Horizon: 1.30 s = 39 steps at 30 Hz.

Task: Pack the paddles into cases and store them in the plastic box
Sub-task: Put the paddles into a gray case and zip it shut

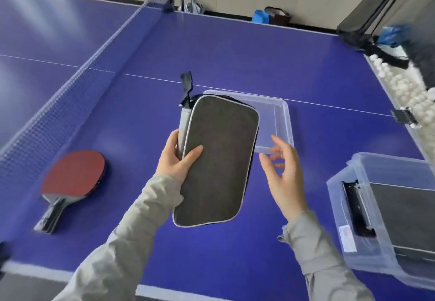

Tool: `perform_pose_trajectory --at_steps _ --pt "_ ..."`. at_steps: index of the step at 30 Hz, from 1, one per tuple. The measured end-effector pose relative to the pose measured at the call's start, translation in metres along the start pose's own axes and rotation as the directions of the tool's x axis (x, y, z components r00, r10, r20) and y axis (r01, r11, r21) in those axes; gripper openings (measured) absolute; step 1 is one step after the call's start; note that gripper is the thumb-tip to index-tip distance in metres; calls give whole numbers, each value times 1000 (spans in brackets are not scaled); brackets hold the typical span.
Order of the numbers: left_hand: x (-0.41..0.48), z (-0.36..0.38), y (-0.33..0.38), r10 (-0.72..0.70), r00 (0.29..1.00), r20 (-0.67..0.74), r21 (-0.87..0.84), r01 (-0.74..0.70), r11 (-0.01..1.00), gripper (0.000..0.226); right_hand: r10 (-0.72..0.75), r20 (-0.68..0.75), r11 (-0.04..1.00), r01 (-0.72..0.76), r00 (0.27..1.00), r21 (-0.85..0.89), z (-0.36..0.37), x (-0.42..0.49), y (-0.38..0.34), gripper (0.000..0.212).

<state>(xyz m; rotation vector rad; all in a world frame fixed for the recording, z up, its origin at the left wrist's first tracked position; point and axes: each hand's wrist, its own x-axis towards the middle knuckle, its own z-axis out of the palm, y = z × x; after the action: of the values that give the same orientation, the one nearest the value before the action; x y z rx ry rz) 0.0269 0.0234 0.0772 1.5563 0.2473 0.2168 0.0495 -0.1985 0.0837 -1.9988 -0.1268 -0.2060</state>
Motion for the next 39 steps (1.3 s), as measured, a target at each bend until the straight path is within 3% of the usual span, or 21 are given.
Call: perform_pose_trajectory --at_steps 2,5,7,11,15,20,25,29,31,35,39 --pt "-9 -25 -3 11 998 62 88 -16 996 31 -127 12 989 128 992 -71 24 5 -35 35" --pt "-21 -55 -2 32 988 152 232 -67 971 35 -185 56 972 191 981 -134 53 18 -83 28" --pt "-26 -70 0 43 978 206 294 -103 950 36 -158 151 960 187 976 -206 67 24 -104 23" --pt "-32 -95 3 26 955 294 379 -141 914 31 40 344 973 42 938 -227 81 27 -122 16" --pt "-32 -110 2 -25 930 367 495 -173 852 37 44 595 956 138 802 -257 83 25 -135 10" --pt "-27 -113 -1 -76 927 368 681 -212 701 52 31 643 956 166 765 -243 88 23 -139 5" --pt "-25 -120 2 -45 899 436 580 -243 778 43 -6 447 980 95 895 -177 88 18 -130 14" --pt "-25 -128 4 -16 901 434 548 -249 799 41 43 484 998 -12 874 -68 75 21 -119 15" --pt "-23 -137 7 22 914 405 479 -232 847 36 61 432 998 -52 900 -34 63 22 -109 16" --pt "-18 -156 21 137 951 277 166 -188 968 36 178 284 982 -190 942 16 44 14 -78 22" --pt "-12 -155 19 12 988 152 -115 6 993 29 261 271 964 -267 926 -16 57 -12 -52 26"
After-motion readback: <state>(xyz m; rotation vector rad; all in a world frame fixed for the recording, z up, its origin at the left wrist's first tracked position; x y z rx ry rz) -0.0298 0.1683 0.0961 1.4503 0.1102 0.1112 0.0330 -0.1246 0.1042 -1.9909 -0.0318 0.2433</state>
